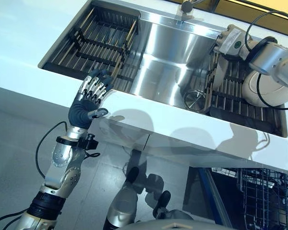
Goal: Take plates into dishwasher
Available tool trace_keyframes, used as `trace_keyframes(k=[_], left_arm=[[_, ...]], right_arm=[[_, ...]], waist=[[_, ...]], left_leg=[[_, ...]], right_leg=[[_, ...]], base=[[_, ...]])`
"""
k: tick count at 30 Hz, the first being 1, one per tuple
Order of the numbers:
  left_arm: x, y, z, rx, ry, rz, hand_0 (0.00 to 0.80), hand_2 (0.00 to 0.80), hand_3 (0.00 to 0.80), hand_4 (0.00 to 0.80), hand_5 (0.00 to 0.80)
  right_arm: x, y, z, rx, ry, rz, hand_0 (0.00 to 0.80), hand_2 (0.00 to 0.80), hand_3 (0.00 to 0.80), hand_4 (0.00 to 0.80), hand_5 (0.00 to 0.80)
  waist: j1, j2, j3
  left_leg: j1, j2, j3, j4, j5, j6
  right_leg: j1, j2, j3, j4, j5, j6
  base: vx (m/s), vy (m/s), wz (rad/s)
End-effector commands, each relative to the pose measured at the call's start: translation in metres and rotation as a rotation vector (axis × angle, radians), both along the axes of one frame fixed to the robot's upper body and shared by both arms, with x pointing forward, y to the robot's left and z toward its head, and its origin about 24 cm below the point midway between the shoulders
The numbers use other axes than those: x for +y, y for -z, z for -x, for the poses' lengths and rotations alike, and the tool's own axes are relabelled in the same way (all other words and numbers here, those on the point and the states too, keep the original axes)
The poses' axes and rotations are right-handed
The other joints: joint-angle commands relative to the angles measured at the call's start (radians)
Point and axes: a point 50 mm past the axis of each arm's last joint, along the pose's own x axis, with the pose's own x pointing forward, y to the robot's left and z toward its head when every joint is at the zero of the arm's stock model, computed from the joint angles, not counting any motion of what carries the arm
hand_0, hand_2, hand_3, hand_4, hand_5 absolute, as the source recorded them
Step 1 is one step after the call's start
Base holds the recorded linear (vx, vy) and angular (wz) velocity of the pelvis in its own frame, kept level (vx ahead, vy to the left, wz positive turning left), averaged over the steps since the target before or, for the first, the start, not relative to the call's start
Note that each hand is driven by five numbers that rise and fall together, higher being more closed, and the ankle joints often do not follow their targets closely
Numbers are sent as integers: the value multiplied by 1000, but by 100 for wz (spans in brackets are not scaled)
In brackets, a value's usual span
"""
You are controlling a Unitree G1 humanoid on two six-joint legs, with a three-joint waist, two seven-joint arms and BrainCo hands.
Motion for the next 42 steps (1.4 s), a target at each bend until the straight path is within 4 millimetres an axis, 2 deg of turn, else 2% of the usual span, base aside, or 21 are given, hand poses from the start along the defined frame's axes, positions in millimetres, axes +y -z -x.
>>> trace_keyframes(k=[1, 7, 10, 15, 23, 32, 42], left_arm=[[18, 20, 4, 107, -59, -4, 0, 0, 0, 0, 0], [18, 22, 4, 121, -63, -4, 0, 0, 0, 0, 0], [17, 24, 5, 129, -61, -11, 0, 0, 0, 0, 0], [18, 28, 5, 153, -54, -14, 0, 0, 0, 0, 0], [9, 33, 1, 181, -32, -3, 0, 0, 0, 0, 0], [8, 31, -3, 181, -26, -1, 0, 0, 0, 0, 0], [5, 28, -6, 168, -3, 5, 0, 0, 0, 0, 0]], right_arm=[[1, -52, 9, -153, -3, 35, 800, 800, 800, 800, 800], [-7, -49, 10, -145, -4, 13, 800, 800, 800, 800, 800], [-12, -49, 12, -143, 4, 4, 800, 800, 800, 800, 800], [-16, -53, 15, -138, 11, -31, 800, 800, 800, 800, 800], [-28, -65, 21, -204, 11, -160, 800, 800, 800, 800, 800], [-42, -83, 35, -308, -31, -362, 800, 800, 800, 800, 800], [-67, -82, 49, -342, -7, -561, 800, 800, 800, 800, 800]], waist=[[9, -25, -5], [1, -34, -42], [-10, -38, -63], [-27, -39, -113], [-72, -19, -192], [-128, -2, -232], [-182, 5, -255]], left_leg=[[24, -49, 70, -23, -51, 68], [55, -46, 80, -23, -67, 66], [60, -52, 79, -23, -57, 71], [103, -51, 94, -23, -71, 75], [202, -43, 147, -23, -112, 84], [264, -37, 199, -23, -148, 92], [294, -24, 260, -23, -172, 98]], right_leg=[[-32, 37, -28, 4, 13, -42], [-6, 38, -11, 4, 6, -34], [-2, 33, -20, 4, 14, -33], [28, 32, 3, 4, 12, -28], [98, 30, 53, 4, 7, -17], [134, 36, 114, 4, 4, -8], [137, 48, 168, 4, 7, -5]], base=[[0, 0, 0], [11, -6, 0], [-35, 21, 0], [3, 12, -4], [38, 37, -13], [39, 8, -24], [20, -5, -21]])
